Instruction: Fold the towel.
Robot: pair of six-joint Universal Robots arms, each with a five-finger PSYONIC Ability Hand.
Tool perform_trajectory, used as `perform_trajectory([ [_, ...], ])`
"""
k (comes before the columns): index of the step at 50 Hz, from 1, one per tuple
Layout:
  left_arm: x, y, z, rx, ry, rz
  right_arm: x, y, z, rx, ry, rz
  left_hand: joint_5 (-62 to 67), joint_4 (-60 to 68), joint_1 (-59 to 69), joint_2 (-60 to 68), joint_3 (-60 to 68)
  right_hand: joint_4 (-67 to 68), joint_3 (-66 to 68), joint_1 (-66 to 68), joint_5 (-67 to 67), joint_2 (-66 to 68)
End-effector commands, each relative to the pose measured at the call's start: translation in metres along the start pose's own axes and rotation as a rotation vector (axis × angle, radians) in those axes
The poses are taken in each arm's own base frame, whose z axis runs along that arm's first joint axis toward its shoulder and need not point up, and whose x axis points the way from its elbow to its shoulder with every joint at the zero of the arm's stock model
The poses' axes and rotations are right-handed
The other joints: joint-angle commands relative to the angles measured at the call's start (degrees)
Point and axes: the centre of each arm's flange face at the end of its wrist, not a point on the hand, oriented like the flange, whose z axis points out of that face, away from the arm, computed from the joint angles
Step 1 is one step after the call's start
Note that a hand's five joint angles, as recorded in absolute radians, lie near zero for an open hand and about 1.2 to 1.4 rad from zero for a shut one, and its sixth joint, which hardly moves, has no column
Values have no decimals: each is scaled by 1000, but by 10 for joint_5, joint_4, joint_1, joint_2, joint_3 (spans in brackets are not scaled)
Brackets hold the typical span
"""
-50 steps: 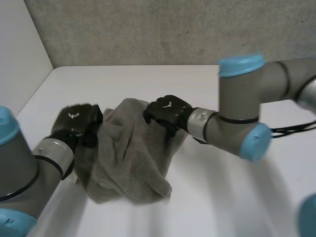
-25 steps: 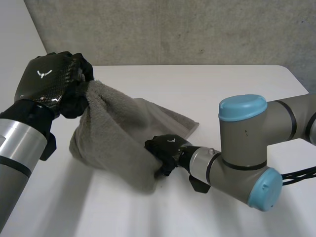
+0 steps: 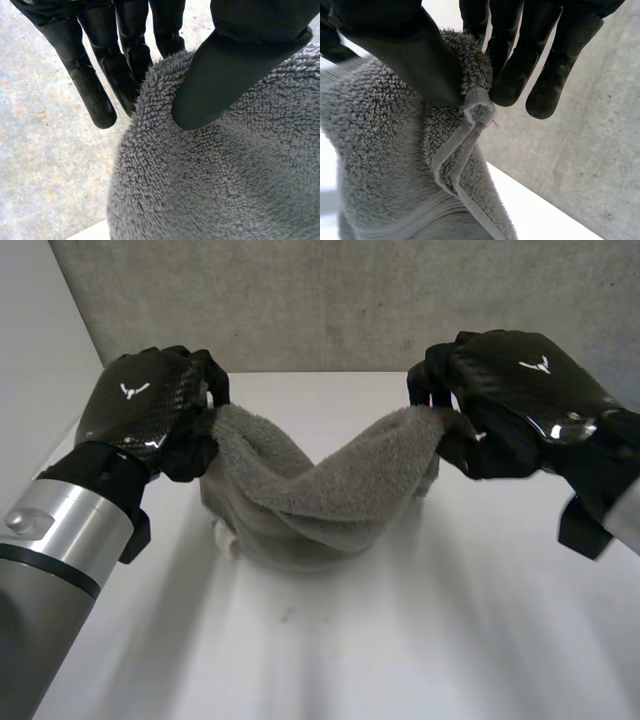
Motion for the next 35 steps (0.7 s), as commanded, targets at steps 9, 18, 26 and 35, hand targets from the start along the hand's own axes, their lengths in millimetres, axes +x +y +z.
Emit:
perform_trajectory([
  [9,-17,34,8,-110,-46,-4,-101,69,2,-378,-523,180,119,102,126,103,104,14,16,21,18,23],
  [18,-60,61,15,-197,-148,-2,-79,96,47,-490,-346,14,119,102,126,103,104,-667,-665,-659,-662,-657],
  [26,-59,69,9,-229,-118,-9,-12,87,115,-296,63,-124,119,102,126,103,104,-667,-665,-659,-662,-657],
  [35,-60,71,5,-237,-124,-9,-15,145,173,-355,-53,-98,119,102,126,103,104,-658,-655,-650,-653,-648],
])
